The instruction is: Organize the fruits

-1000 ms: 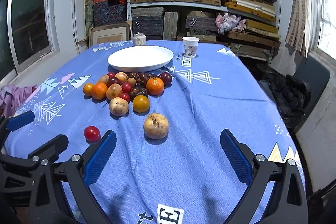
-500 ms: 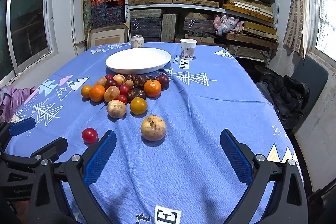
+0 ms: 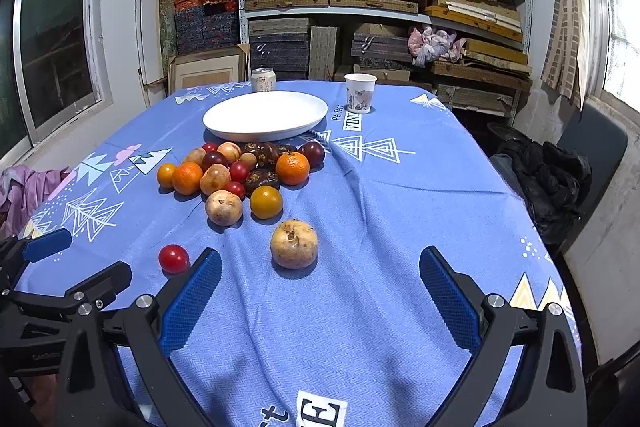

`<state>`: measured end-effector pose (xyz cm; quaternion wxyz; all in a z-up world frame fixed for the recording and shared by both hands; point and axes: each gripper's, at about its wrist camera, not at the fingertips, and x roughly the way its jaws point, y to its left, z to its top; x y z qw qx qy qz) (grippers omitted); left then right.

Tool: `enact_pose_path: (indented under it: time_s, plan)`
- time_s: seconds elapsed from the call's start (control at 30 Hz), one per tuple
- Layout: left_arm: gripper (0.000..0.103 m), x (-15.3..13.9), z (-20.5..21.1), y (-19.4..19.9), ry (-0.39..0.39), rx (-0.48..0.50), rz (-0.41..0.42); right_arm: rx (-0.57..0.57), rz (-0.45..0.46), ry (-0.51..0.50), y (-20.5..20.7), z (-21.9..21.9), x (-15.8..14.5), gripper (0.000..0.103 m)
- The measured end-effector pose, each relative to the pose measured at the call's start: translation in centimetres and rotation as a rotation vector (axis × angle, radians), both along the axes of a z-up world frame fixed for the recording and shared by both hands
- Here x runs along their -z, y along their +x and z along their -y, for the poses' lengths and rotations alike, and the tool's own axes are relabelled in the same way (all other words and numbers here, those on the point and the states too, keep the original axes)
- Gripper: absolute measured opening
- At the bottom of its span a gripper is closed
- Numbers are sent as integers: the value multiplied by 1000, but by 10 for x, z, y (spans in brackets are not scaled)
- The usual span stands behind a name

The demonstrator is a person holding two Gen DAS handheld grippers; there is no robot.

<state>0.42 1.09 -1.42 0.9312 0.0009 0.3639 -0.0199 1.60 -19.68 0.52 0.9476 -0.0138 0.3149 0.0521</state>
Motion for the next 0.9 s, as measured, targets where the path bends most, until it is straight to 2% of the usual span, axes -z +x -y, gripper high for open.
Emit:
enact_pose_path:
  time_s: [0.9]
  plan:
    - [99, 10, -6, 10, -2, -19, -45, -15, -10, 25, 2, 0, 2, 100]
